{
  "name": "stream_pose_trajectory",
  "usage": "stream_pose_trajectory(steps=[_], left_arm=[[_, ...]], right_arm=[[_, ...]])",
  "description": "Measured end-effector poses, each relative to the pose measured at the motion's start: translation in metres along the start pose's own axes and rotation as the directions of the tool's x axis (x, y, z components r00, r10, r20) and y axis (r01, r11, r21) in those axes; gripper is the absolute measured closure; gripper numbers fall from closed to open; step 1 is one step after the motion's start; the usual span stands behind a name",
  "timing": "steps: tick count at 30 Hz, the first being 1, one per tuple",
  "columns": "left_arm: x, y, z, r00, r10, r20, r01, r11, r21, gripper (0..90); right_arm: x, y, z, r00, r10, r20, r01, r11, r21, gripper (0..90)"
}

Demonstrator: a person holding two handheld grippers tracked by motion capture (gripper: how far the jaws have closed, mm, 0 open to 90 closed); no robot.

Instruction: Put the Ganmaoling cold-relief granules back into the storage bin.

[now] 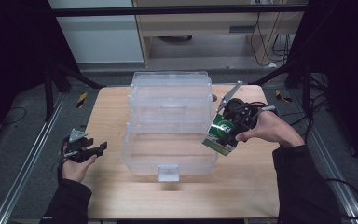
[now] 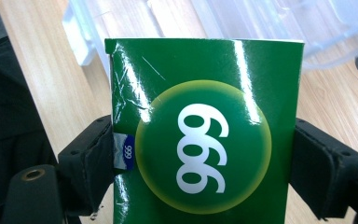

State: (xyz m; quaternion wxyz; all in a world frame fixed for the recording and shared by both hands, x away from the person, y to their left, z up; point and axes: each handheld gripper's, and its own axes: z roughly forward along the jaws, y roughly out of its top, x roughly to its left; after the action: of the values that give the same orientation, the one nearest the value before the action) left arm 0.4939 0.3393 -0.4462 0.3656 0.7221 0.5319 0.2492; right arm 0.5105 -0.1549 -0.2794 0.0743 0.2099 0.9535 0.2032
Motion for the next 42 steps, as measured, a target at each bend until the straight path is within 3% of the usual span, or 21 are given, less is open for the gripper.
stream_pose_trajectory(steps=[7,13,22,27,30,39,42], left_arm=[[0.001,0.000,0.000,1.0000,-0.001,0.001,0.001,1.0000,0.000,35.8],[0.001,0.000,0.000,1.0000,-0.001,0.002,0.001,1.0000,0.000,35.8],[0.001,0.000,-0.001,1.0000,0.002,0.001,-0.002,1.0000,0.001,35.8],[0.002,0.000,0.000,1.0000,-0.001,0.001,0.001,1.0000,0.002,35.8],[0.002,0.000,0.000,1.0000,-0.001,0.001,0.001,1.0000,0.002,35.8],[0.002,-0.001,0.001,1.0000,-0.003,0.000,0.003,1.0000,0.003,35.8],[0.002,-0.001,0.001,1.0000,0.000,0.001,0.000,1.0000,0.006,35.8]], right_arm=[[0.000,0.016,0.006,0.9990,-0.036,-0.027,0.036,0.999,-0.003,17.6],[0.003,0.028,0.011,0.9940,-0.097,-0.051,0.096,0.995,-0.012,17.6],[0.010,0.043,0.026,0.9758,-0.204,-0.079,0.206,0.978,0.023,17.6],[0.012,0.046,0.035,0.9571,-0.274,-0.094,0.278,0.960,0.027,17.5],[0.013,0.047,0.039,0.9493,-0.297,-0.103,0.302,0.952,0.040,17.5],[0.015,0.047,0.055,0.9413,-0.317,-0.116,0.327,0.941,0.081,17.4],[0.015,0.047,0.060,0.9352,-0.336,-0.111,0.347,0.933,0.095,17.4]])
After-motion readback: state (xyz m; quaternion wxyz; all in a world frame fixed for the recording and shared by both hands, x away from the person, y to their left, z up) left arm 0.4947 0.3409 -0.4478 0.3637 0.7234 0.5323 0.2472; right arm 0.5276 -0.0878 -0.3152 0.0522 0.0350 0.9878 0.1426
